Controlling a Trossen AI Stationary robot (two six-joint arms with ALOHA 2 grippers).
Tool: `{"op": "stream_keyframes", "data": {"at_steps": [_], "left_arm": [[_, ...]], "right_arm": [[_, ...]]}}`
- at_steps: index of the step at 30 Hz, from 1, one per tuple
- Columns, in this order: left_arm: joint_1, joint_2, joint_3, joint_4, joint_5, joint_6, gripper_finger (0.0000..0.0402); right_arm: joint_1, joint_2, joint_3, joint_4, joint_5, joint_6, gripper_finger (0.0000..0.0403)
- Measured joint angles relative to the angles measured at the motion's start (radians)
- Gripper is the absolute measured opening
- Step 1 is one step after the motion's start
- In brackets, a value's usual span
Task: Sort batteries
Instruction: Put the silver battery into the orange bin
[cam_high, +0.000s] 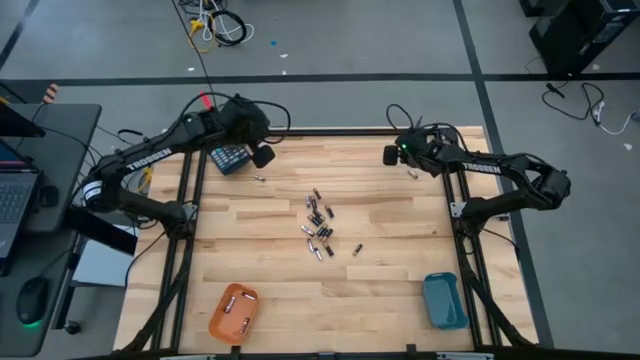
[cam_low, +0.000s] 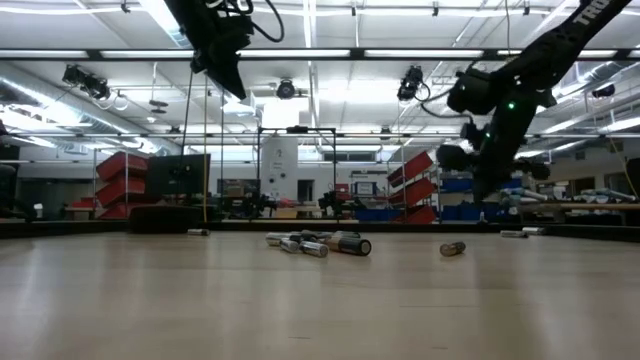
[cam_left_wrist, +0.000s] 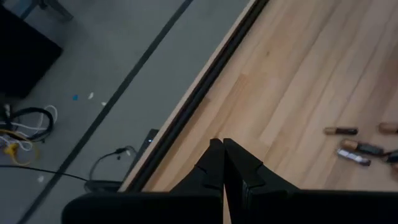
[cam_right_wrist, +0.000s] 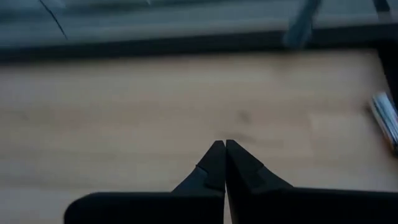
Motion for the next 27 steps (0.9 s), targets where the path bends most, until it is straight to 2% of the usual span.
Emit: {"op": "stream_keyframes", "data": {"at_steps": [2,6,8,15,20,27], "left_arm": [[0.000,0.000,0.000,-0.033,0.018,0.028,0.0000],[0.000,0.000,0.000,-0.092,0.058,0.047,0.0000],[-0.003,0.000,0.000,-0.101,0.079,0.047,0.0000],[-0.004,0.000,0.000,-0.220,0.180,0.078,0.0000],[-0.004,0.000,0.000,-0.287,0.193,0.081,0.0000],[-0.004,0.000,0.000,-0.292,0.193,0.081,0.0000]], "right_arm": [[-0.027,0.005,0.000,-0.052,-0.057,-0.048,0.0000],[-0.061,0.003,0.003,-0.044,-0.246,-0.220,0.0002],[-0.066,0.003,0.023,-0.060,-0.300,-0.273,0.0005],[-0.058,0.003,0.119,-0.347,-0.294,-0.409,0.0038],[-0.005,0.003,0.134,-0.405,-0.287,-0.479,0.0080],[0.071,0.034,0.121,-0.456,-0.098,-0.478,0.0145]]}}
